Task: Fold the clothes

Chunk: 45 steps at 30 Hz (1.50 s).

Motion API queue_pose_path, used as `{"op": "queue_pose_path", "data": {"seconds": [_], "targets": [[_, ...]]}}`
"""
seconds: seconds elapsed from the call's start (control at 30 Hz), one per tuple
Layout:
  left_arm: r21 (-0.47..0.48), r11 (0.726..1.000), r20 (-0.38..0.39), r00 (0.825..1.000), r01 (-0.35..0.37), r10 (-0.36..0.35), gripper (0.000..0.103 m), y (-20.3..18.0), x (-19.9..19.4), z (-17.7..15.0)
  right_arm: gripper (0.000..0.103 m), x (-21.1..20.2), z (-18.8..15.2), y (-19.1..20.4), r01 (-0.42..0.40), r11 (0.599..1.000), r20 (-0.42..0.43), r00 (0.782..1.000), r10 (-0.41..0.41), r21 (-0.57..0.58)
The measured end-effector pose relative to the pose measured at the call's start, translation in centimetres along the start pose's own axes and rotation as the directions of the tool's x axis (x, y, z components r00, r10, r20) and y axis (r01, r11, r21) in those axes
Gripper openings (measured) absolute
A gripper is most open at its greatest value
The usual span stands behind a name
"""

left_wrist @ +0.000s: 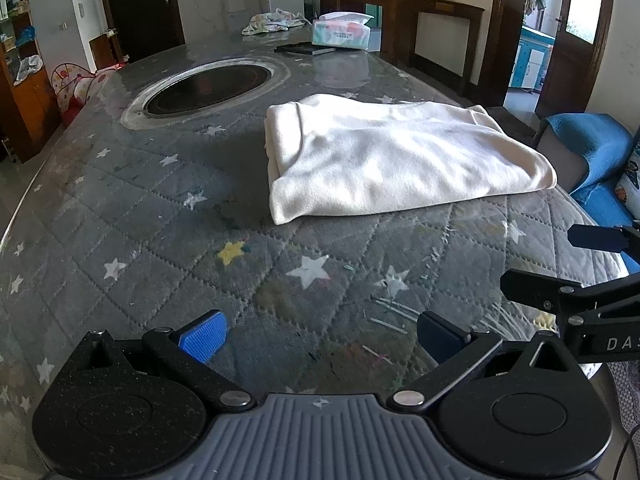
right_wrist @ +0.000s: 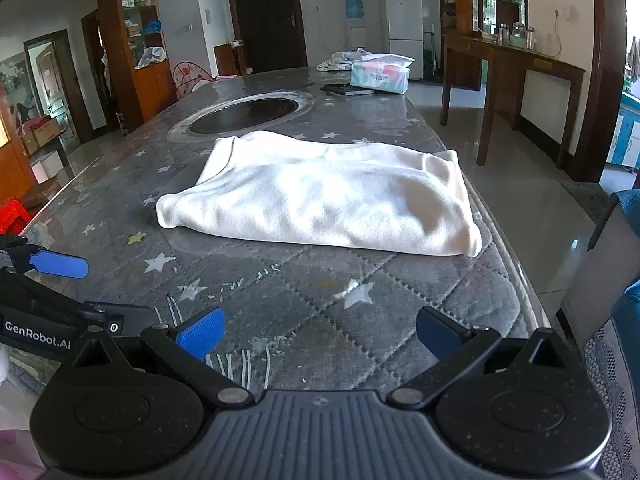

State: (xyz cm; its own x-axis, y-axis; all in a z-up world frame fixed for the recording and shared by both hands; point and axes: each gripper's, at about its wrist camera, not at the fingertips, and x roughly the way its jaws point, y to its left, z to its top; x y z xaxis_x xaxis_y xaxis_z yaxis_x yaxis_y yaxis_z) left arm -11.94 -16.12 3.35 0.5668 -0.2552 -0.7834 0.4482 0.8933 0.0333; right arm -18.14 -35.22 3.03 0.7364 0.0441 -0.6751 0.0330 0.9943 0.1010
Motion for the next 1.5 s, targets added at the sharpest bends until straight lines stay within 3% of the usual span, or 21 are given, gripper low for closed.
{"op": "queue_pose_path", "data": {"seconds": [1.5], "targets": [[-0.028, 1.000, -0.009, 1.000, -0.003, 0.003, 0.103, 0.5, 2.1, 2.7, 0.103, 3.0, 2.3, -0.8, 0.034, 0.999, -0.030, 0.999, -0.033, 0.036]]}}
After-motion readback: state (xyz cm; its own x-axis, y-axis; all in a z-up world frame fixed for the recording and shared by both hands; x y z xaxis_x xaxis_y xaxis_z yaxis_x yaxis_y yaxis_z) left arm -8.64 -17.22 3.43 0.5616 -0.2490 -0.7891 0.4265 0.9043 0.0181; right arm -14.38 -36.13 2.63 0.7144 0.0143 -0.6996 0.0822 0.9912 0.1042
